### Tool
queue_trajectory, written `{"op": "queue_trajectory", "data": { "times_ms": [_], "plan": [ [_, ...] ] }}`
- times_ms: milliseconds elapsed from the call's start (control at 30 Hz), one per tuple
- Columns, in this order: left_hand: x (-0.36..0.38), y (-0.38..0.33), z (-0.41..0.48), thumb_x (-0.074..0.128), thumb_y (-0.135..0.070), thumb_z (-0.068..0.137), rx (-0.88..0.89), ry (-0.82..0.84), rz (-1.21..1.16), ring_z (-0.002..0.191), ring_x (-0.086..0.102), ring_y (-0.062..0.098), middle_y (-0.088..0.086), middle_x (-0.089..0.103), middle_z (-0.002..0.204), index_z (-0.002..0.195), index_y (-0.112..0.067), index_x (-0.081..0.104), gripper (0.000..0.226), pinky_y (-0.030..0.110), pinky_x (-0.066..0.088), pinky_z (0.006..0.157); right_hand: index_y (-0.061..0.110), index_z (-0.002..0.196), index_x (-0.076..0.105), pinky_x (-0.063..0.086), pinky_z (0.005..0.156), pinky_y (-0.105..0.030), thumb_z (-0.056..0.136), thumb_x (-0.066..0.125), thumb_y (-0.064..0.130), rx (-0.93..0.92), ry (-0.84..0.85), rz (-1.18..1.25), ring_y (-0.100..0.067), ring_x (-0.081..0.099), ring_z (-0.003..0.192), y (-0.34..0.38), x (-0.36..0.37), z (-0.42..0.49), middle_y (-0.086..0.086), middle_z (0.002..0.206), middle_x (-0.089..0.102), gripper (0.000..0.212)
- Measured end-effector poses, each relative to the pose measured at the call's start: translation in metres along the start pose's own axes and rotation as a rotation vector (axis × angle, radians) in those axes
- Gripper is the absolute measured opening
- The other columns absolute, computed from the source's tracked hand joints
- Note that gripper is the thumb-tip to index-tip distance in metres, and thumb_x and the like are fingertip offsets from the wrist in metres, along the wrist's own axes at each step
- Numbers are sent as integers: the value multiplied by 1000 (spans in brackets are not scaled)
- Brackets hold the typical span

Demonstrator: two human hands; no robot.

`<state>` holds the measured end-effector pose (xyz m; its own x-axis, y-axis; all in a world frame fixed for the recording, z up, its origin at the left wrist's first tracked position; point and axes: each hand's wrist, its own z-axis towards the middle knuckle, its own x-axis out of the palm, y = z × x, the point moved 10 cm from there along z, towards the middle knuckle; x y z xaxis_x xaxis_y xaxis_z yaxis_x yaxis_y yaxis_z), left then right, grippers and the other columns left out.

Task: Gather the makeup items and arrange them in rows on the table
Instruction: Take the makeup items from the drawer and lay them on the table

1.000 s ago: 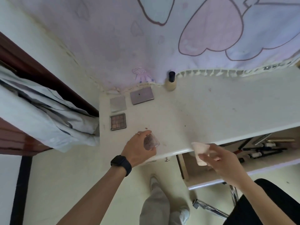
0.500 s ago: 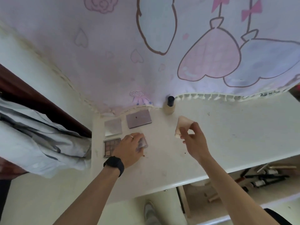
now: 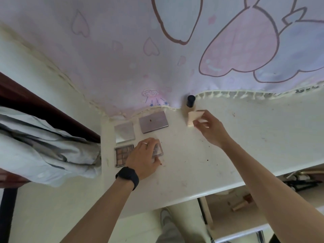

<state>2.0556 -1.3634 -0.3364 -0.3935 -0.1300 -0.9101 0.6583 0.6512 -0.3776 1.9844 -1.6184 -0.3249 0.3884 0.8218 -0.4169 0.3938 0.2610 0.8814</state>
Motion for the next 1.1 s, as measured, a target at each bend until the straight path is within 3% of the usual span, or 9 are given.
{"op": "queue_trajectory", "data": {
  "times_ms": [100,233,500,633,700,800,933,1033,1100],
  "plan": [
    [-1,-1,0,57,-31,83,3,-6,12,127,45,26,2,50,139,136,-21,45,55,40,50,97,39,111,58,47,67,-6,99,62,30,2,13,-2,8,67,87,-5,1,0,36,105,66,15],
    [-5,-4,-2,57,-29,79,-7,-22,-4,121,47,24,0,52,133,129,-25,45,51,37,51,91,28,112,58,45,64,-4,101,58,31,10,-9,-16,6,66,88,-9,3,8,20,113,67,11],
    [-7,-7,-1,57,-27,83,-19,24,-2,125,42,23,-2,47,138,132,-25,44,51,36,48,96,33,115,55,44,62,-9,102,56,28,23,14,-43,-10,66,95,-16,6,16,12,117,66,14],
    [-7,-11,-2,57,-24,86,-11,44,19,127,43,26,2,46,141,135,-21,44,51,38,44,101,54,120,50,47,65,-11,96,61,14,65,-4,48,-2,68,89,-16,-2,9,25,114,64,48],
    [-7,-14,-2,57,-23,87,-9,55,59,133,40,28,5,44,146,138,-18,43,53,38,40,107,52,125,52,50,73,-19,92,65,9,103,-39,103,-9,69,91,-24,-10,-2,21,116,64,56],
    [-8,-24,-3,57,-23,90,-5,66,123,143,31,26,10,38,153,144,-15,41,57,36,31,115,42,128,57,52,80,-23,91,68,9,131,-113,141,-11,70,96,-43,-27,-38,20,115,66,51],
    [-4,-56,-10,57,-21,91,13,45,107,143,32,24,7,42,151,144,-17,44,55,37,34,114,34,119,65,49,89,-17,94,69,17,195,-249,170,1,67,101,-79,-56,-114,25,109,70,30],
    [10,-102,-23,60,-16,89,88,6,34,133,44,24,4,49,145,137,-17,51,49,41,47,104,31,113,69,45,79,-1,97,66,20,248,-359,159,10,64,96,-109,-78,-176,33,102,69,20],
    [25,-140,-37,65,-11,85,178,-21,-12,123,54,24,3,57,137,130,-17,58,46,40,54,93,33,114,68,43,75,1,98,64,23,276,-399,93,12,62,94,-125,-89,-213,29,100,70,19]
  ]
}}
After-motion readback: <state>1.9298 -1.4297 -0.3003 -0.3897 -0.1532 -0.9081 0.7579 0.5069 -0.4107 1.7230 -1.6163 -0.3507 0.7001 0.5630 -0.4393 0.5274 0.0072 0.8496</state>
